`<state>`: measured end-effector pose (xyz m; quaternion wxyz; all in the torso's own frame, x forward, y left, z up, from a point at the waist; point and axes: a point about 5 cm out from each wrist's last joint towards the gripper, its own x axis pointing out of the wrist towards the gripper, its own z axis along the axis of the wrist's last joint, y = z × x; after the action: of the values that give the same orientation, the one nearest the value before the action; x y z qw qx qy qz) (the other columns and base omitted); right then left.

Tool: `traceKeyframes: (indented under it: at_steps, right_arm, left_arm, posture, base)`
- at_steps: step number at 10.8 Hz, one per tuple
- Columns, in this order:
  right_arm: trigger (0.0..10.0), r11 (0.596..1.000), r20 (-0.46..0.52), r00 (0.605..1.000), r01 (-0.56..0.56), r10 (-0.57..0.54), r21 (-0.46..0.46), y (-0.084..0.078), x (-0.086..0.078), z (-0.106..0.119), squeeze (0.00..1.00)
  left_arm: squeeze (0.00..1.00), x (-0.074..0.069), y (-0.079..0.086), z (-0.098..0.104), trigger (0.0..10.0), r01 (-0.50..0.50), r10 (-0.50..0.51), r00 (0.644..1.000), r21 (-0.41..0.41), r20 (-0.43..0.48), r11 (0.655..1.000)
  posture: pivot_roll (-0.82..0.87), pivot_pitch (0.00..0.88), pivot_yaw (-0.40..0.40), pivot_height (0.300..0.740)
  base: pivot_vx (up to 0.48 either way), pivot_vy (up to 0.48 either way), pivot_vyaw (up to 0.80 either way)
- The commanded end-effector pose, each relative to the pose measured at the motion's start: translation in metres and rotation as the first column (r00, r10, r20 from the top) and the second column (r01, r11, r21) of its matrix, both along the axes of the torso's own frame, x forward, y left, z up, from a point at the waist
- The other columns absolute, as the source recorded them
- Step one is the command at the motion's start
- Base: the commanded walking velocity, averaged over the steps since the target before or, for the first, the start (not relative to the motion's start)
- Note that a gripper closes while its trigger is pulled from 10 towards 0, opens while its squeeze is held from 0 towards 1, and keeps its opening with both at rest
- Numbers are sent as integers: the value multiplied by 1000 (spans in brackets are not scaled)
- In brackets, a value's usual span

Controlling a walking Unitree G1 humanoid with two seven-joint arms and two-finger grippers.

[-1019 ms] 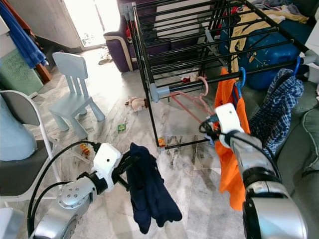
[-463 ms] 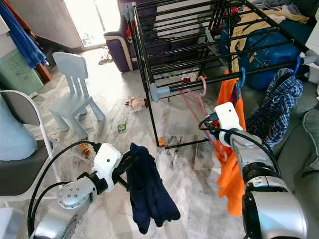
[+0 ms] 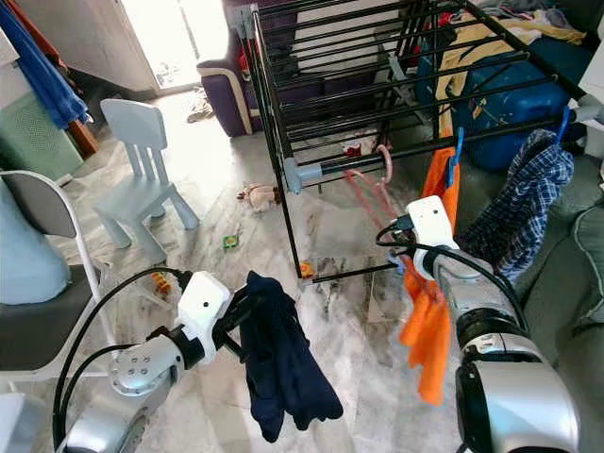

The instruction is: Hang hanger

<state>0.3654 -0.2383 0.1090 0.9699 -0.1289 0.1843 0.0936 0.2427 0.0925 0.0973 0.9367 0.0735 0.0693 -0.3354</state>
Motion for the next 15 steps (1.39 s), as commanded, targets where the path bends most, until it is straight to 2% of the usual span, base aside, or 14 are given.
traceKeyframes:
  at_steps: [1,5,6,7,8,9,10,12,15]
  right_arm:
    - [0,1000,5,1000,-2,2,24,5,3,3,0]
    - [0,999,18,1000,9,-9,38,6,4,3,0]
    - [0,999,44,999,19,-21,34,6,5,5,0]
    - [0,997,122,991,47,-54,65,6,7,12,0]
    - [2471,994,196,978,49,-68,99,9,6,16,0]
    - [5451,991,251,967,11,-45,134,16,0,12,0]
    - [10000,986,258,964,28,-70,161,20,-11,-1,0]
    - [10000,979,228,968,55,-100,194,26,-40,-31,0]
    - [10000,966,198,965,123,-169,226,28,-79,-47,0]
  left_arm:
    - [0,2,2,2,10000,0,-1,1000,14,16,1000]
    - [0,1,2,1,10000,1,-1,1000,18,12,1000]
    - [0,1,3,1,10000,0,0,1000,18,12,1000]
    - [0,1,4,0,10000,-10,10,1000,18,12,1000]
    - [0,0,4,-1,10000,-18,18,1000,15,12,1000]
    - [0,1,3,-1,10000,-23,22,1000,8,16,1000]
    - [0,2,2,0,10000,-35,35,999,-2,24,999]
    - [0,5,2,1,10000,-85,86,996,-33,38,996]
    - [0,13,1,-1,10000,-173,176,983,-63,51,983]
  posture:
    - [-39,2,142,740]
    - [-37,1,142,740]
    - [-37,1,142,740]
    - [-40,4,140,740]
    - [-46,4,141,740]
    - [-55,3,141,740]
    - [-61,0,141,740]
    - [-86,0,142,740]
    - [-113,0,123,740]
  base:
    - [0,0,0]
    - [0,0,0]
    - [0,0,0]
    - [0,0,0]
    - [0,0,0]
    - [0,0,0]
    - [0,0,0]
    - [0,0,0]
    - [0,0,0]
